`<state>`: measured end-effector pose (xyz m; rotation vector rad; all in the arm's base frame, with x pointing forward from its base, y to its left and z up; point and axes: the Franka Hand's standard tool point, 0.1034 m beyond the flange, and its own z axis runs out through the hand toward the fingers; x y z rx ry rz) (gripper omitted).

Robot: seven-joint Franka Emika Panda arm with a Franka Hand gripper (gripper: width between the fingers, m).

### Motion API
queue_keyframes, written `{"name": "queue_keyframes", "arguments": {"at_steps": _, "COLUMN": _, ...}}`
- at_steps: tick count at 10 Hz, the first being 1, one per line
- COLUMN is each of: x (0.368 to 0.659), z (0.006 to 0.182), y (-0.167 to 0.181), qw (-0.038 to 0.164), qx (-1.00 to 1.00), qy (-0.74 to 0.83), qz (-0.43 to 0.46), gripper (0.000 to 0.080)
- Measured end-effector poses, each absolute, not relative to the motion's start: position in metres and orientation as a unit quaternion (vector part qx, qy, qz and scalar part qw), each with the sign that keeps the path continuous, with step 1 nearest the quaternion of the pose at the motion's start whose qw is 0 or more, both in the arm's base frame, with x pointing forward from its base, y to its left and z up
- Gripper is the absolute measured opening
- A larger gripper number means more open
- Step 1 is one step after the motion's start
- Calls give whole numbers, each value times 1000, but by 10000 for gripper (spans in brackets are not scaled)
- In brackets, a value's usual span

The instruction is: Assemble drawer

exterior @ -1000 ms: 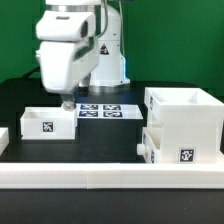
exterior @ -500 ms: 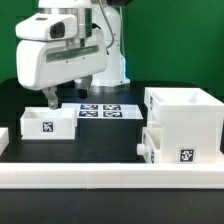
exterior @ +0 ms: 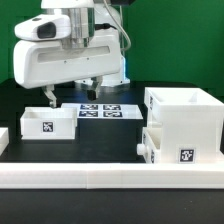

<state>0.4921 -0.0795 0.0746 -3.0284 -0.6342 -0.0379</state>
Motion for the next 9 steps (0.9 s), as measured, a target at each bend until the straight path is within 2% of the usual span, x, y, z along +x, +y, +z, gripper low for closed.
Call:
{"name": "queue_keyframes", "arguments": {"at_steps": 3, "x": 472, "z": 64, "y": -75, "qw": 30, "qx": -996, "qy": -83, "qz": -7, "gripper": 649}}
{"name": "queue_keyframes", "arguments": {"at_steps": 6, "x": 456, "z": 53, "y": -84, "qw": 28, "qx": -997, "qy": -77, "qz": -11, "gripper": 649}}
{"name": "queue_keyframes", "arguments": {"at_steps": 8, "x": 433, "z": 33, "y": -84, "qw": 33, "qx": -997, "qy": -74, "qz": -3, "gripper": 649}}
{"name": "queue_keyframes", "arguments": {"at_steps": 9, "x": 434, "z": 34, "y": -84, "qw": 34, "qx": -997, "qy": -74, "qz": -1, "gripper": 649}}
